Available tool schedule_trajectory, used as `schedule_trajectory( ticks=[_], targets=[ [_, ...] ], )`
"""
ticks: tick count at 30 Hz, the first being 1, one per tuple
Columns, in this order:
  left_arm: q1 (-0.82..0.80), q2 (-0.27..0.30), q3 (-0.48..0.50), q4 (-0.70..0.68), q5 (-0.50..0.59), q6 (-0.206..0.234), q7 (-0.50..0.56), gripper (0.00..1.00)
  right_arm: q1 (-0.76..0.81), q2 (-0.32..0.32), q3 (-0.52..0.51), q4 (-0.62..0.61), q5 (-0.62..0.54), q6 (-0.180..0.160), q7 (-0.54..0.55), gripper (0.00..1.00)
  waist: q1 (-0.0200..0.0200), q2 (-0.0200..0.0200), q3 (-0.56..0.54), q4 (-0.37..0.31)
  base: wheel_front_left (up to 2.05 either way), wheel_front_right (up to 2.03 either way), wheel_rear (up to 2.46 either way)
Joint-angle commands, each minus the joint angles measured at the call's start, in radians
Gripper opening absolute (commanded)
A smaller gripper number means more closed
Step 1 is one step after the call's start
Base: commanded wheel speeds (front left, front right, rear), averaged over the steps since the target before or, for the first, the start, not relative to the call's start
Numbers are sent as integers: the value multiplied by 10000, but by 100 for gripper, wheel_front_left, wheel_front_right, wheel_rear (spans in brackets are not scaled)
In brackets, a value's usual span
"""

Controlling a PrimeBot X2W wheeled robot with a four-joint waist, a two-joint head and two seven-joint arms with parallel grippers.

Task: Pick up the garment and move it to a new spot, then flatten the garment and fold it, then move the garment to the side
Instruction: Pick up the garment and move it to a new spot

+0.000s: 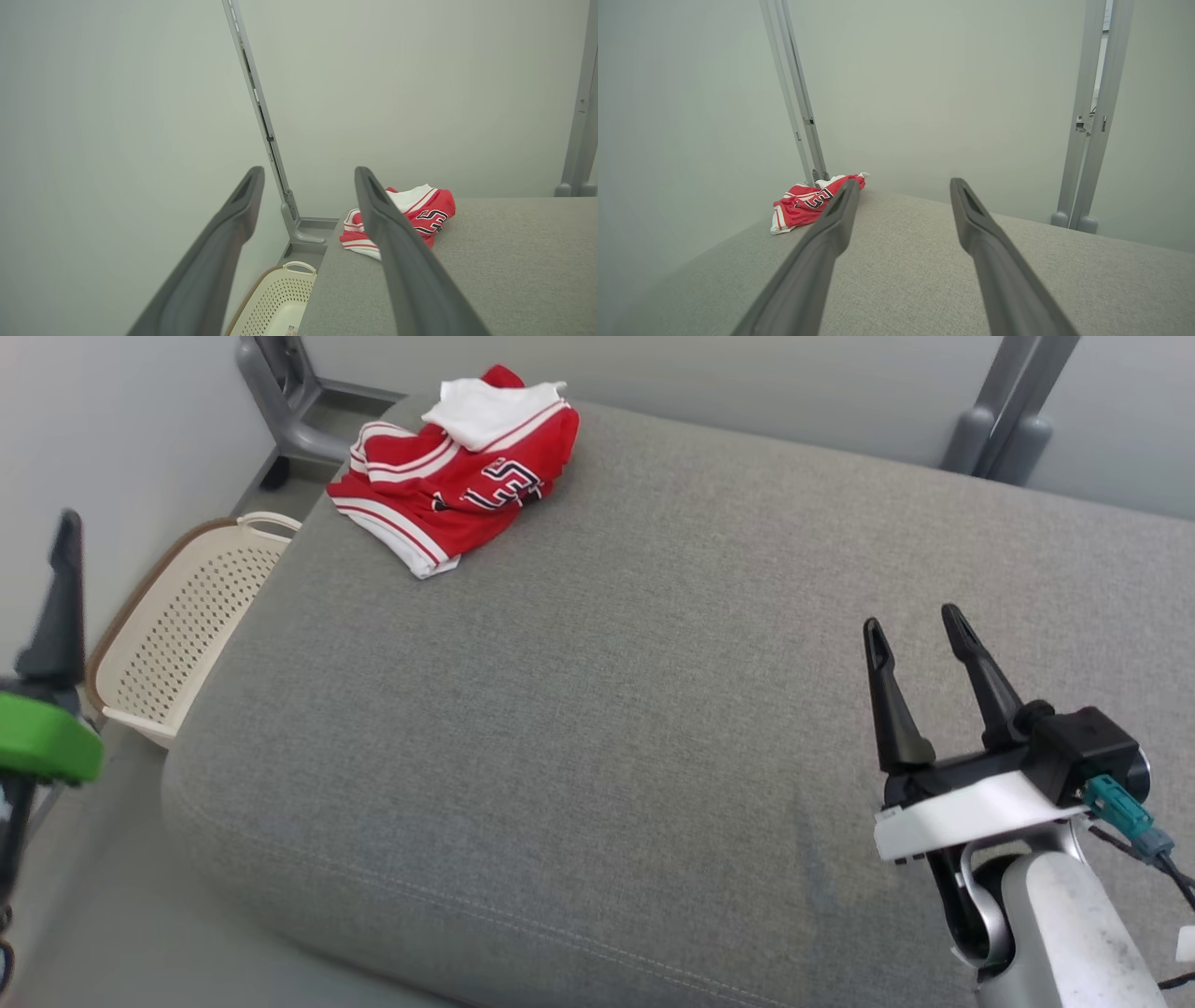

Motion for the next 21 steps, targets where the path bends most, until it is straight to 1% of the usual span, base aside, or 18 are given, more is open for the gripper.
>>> schedule_trajectory(
  ticks=[1, 4, 6, 8, 12, 14, 17, 21],
  targets=[
    [-481, 39, -37, 230, -103, -136, 183, 100, -208, -47, -8, -151, -131, -4, 69, 100, 0, 0, 924, -648, 0, 0, 0],
    [-1911, -64, -229, 1146, -360, -502, 874, 100, -547, -47, 20, -591, -382, -4, 287, 100, 0, 0, 1625, -1055, 0, 0, 0],
    [-2848, -257, -292, 1925, -638, -712, 1222, 100, -797, -49, 74, -906, -553, -4, 448, 100, 0, 0, 2122, -1352, 0, 0, 0],
    [-3657, -474, -390, 2776, -797, -864, 1478, 100, -957, -49, 94, -1141, -676, -4, 566, 100, 0, 0, 2533, -1623, 0, 0, 0],
    [-5052, -634, -562, 4210, -980, -1183, 2081, 100, -1308, -46, 119, -1791, -907, -4, 596, 100, 0, 0, 3393, -2259, 0, 0, 0],
    [-5687, -568, -545, 4799, -986, -1246, 2286, 100, -1369, -44, 89, -2152, -1034, -4, 631, 100, 0, 0, 3765, -2575, 0, 0, 0],
    [-6425, -566, -316, 5581, -1230, -1121, 2593, 100, -1373, -43, 97, -2762, -1181, -4, 722, 100, 0, 0, 4316, -3015, 0, 0, 0],
    [-7023, -396, -319, 6291, -1194, -1160, 2813, 100, -1271, -40, 36, -3349, -1304, -4, 811, 100, 0, 0, 4805, -3353, 0, 0, 0]
  ],
)
